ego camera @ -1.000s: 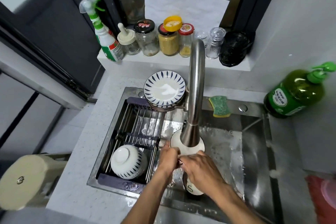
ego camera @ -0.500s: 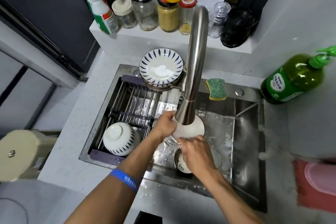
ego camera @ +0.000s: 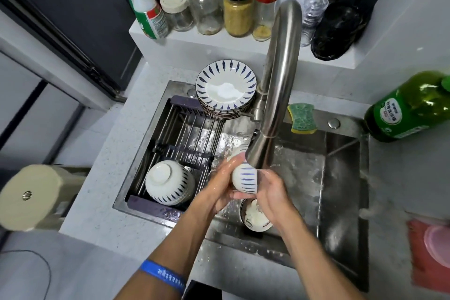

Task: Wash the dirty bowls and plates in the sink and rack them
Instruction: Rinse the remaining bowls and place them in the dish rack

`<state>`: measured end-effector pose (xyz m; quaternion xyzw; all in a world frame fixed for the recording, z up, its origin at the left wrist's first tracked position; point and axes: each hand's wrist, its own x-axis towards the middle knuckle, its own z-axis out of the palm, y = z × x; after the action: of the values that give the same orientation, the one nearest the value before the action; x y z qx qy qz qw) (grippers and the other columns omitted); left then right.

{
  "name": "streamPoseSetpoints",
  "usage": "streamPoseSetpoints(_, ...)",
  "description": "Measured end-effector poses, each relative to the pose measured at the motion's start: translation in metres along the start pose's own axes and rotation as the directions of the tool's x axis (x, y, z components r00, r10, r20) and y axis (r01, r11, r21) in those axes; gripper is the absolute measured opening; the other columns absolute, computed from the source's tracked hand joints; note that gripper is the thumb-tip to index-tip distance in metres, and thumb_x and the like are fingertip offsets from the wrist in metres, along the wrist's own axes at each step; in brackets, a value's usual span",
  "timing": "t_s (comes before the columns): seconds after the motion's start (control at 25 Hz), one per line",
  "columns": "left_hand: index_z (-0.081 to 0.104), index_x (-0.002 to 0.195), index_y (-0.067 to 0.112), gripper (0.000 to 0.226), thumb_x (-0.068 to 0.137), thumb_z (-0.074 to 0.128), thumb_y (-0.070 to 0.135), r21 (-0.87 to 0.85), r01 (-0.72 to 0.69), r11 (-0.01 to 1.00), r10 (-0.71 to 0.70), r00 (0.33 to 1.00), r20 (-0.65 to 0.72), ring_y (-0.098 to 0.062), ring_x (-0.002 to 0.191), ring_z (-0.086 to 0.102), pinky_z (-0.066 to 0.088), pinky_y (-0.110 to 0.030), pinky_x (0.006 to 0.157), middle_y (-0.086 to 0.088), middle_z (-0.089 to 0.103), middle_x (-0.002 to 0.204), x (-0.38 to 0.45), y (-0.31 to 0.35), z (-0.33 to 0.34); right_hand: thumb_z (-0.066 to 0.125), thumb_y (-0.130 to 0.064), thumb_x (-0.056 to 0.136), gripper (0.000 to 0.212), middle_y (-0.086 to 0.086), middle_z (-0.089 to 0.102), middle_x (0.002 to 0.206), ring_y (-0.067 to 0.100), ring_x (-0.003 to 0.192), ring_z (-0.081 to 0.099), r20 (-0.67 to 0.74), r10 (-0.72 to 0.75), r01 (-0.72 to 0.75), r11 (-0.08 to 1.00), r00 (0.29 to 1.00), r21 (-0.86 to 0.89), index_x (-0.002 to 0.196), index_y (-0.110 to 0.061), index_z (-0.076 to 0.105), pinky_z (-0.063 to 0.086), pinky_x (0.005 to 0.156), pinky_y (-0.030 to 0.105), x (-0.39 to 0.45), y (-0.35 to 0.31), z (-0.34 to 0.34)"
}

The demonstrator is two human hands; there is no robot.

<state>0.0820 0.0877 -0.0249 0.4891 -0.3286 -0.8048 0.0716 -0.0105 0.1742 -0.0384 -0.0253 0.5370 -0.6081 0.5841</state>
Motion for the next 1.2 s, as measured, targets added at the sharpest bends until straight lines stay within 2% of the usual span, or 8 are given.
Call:
streamPoseSetpoints(0.08,0.074,0.109,0.011,0.050,0.090,0.055,0.054,-0.234,-0.004,0.972,0.010,1.000,0.028,-0.031,0.086,0.071,0.060,-0.049,0.076,-0.018,0.073,0.100,0.000,-0.002,0.003,0.061,-0.047,0.086,0.032,-0.004,0.073,0.105,0.020,0.101,0.069,0.141,-0.063,0.134,0.804,0.988,-0.580,0.111,-0.028,0.068,0.055,0.087,0.038,-0.004,-0.016,0.003)
streamPoseSetpoints(0.2,0.079,0.094,0.006,0.064,0.098,0.039,0.056,-0.395,0.005,0.919,0.023,0.998,0.065,-0.027,0.081,0.073,0.061,-0.034,0.068,-0.018,0.074,0.091,0.002,-0.010,0.006,0.053,-0.058,0.084,0.034,-0.012,0.070,0.096,0.010,0.089,0.066,0.403,-0.107,0.407,0.021,0.909,-0.913,0.102,-0.030,0.061,0.047,0.082,0.027,-0.011,-0.028,0.004)
streamPoseSetpoints(0.4,0.062,0.128,-0.001,0.074,0.092,0.046,0.062,-0.484,0.019,0.875,0.043,0.992,0.117,-0.037,0.102,0.066,0.057,-0.045,0.085,-0.027,0.066,0.118,0.011,-0.018,-0.001,0.059,-0.036,0.090,0.029,-0.004,0.068,0.122,0.020,0.111,0.059,0.448,-0.189,0.426,-0.149,0.874,-0.893,0.116,-0.025,0.065,0.037,0.103,0.032,-0.010,-0.021,-0.014)
streamPoseSetpoints(0.64,0.053,0.132,0.019,0.075,0.070,0.085,0.044,0.110,-0.131,0.985,0.144,0.982,-0.125,-0.023,0.097,0.071,0.061,-0.036,0.071,-0.008,0.070,0.114,-0.017,0.009,-0.023,0.060,0.002,0.092,0.032,0.000,0.073,0.112,0.017,0.108,0.067,0.253,-0.107,0.191,0.922,0.961,-0.336,0.119,-0.013,0.066,0.051,0.094,0.027,-0.013,0.013,-0.002)
streamPoseSetpoints(0.76,0.039,0.134,0.031,0.084,0.066,0.086,0.049,0.490,-0.172,0.855,0.380,0.851,-0.363,-0.018,0.100,0.064,0.058,-0.034,0.072,0.003,0.058,0.119,-0.047,0.034,-0.056,0.062,-0.004,0.092,0.025,-0.005,0.074,0.106,0.014,0.110,0.065,0.077,-0.015,0.048,0.890,0.997,-0.453,0.105,-0.023,0.070,0.048,0.090,0.019,-0.003,0.031,-0.004)
streamPoseSetpoints(0.92,0.022,0.142,0.032,0.103,0.062,0.082,0.057,0.883,0.302,0.360,0.580,0.669,-0.465,-0.037,0.108,0.055,0.053,-0.049,0.079,-0.013,0.039,0.129,-0.058,0.023,-0.108,0.065,-0.015,0.089,0.021,-0.005,0.070,0.111,0.022,0.109,0.064,-0.244,-0.119,-0.144,0.541,0.962,-0.829,0.104,-0.028,0.069,0.050,0.090,0.031,0.010,0.072,-0.042)
streamPoseSetpoints(1.04,0.020,0.145,0.031,0.108,0.062,0.083,0.058,0.871,0.319,0.374,0.486,0.732,-0.477,-0.045,0.116,0.051,0.050,-0.059,0.088,-0.017,0.032,0.137,-0.038,0.001,-0.132,0.060,-0.015,0.084,0.045,0.005,0.059,0.129,0.029,0.117,0.055,-0.352,-0.196,-0.318,0.183,0.915,-0.930,0.128,-0.024,0.055,0.050,0.092,0.036,0.017,0.091,-0.078)
streamPoseSetpoints(1.2,0.019,0.151,0.027,0.111,0.066,0.076,0.068,0.881,0.304,0.362,0.533,0.708,-0.463,-0.042,0.140,0.031,0.033,-0.059,0.110,-0.016,0.022,0.155,-0.031,-0.007,-0.140,0.058,-0.008,0.086,0.043,0.008,0.059,0.130,0.031,0.112,0.061,-0.420,-0.073,-0.407,0.144,0.905,-0.902,0.128,-0.017,0.053,0.053,0.087,0.036,0.038,0.117,-0.107)
